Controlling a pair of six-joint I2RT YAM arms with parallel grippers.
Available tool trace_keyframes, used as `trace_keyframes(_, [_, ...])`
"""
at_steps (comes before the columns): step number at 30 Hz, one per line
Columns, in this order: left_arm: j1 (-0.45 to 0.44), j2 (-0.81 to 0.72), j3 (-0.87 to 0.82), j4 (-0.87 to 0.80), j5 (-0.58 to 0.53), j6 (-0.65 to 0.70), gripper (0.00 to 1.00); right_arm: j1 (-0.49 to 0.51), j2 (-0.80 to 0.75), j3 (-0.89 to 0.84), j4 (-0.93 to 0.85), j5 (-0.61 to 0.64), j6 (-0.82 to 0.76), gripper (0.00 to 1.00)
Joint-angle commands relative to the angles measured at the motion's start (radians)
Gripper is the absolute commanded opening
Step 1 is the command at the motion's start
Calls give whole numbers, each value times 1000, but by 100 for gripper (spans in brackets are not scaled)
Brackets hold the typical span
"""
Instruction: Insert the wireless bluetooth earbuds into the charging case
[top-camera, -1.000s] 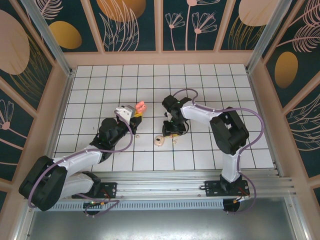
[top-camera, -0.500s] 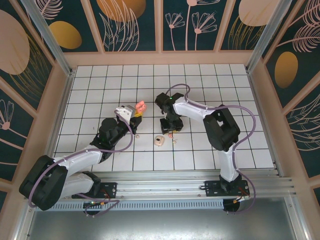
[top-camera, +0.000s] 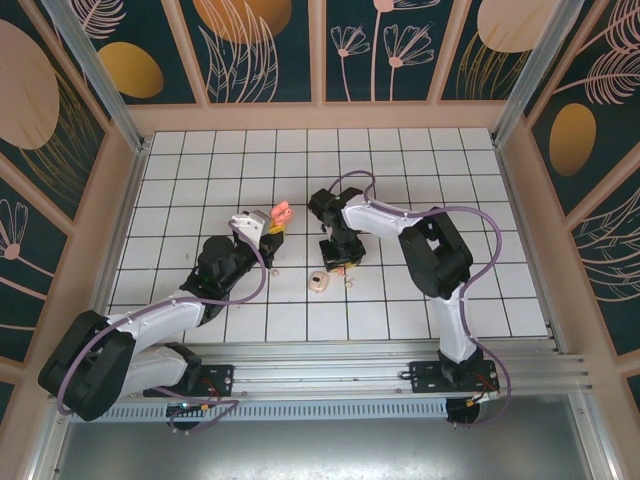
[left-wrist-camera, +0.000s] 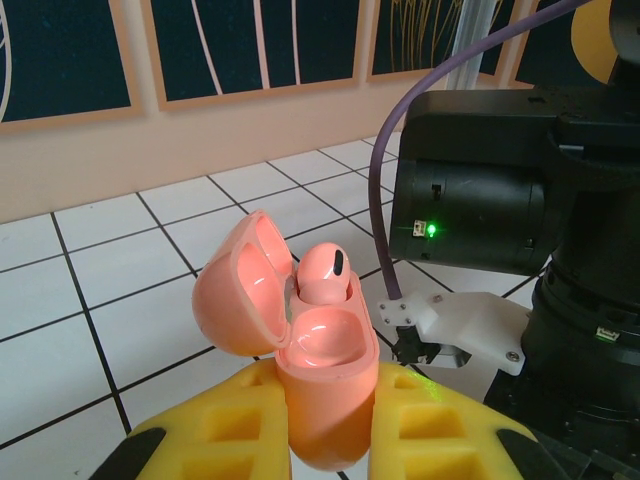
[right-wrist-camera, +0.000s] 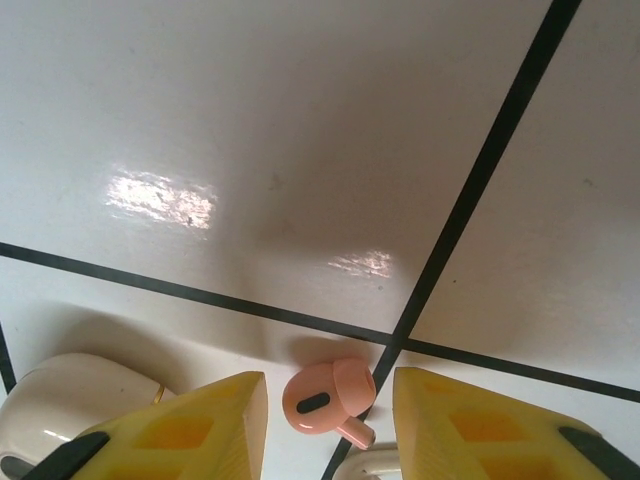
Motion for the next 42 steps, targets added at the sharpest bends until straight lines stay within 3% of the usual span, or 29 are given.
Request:
trace_keyframes(1, [0, -6, -3, 50, 15, 10, 7, 4, 19, 13, -10, 17, -14, 37])
trace_keyframes(25, [1, 2, -8, 62, 25, 8, 7, -9, -57, -86, 100, 38, 47, 26])
trace_keyframes(31, [0, 22, -7, 115, 54, -18, 7, -26, -228, -180, 276, 69, 180, 25])
trace_keyframes(36, [0, 59, -3, 231, 126, -28, 7, -18, -415, -266, 534, 98, 301, 25])
trace_keyframes(42, [1, 112, 10, 355, 225, 5, 7, 17, -620, -383, 833, 112, 305, 24])
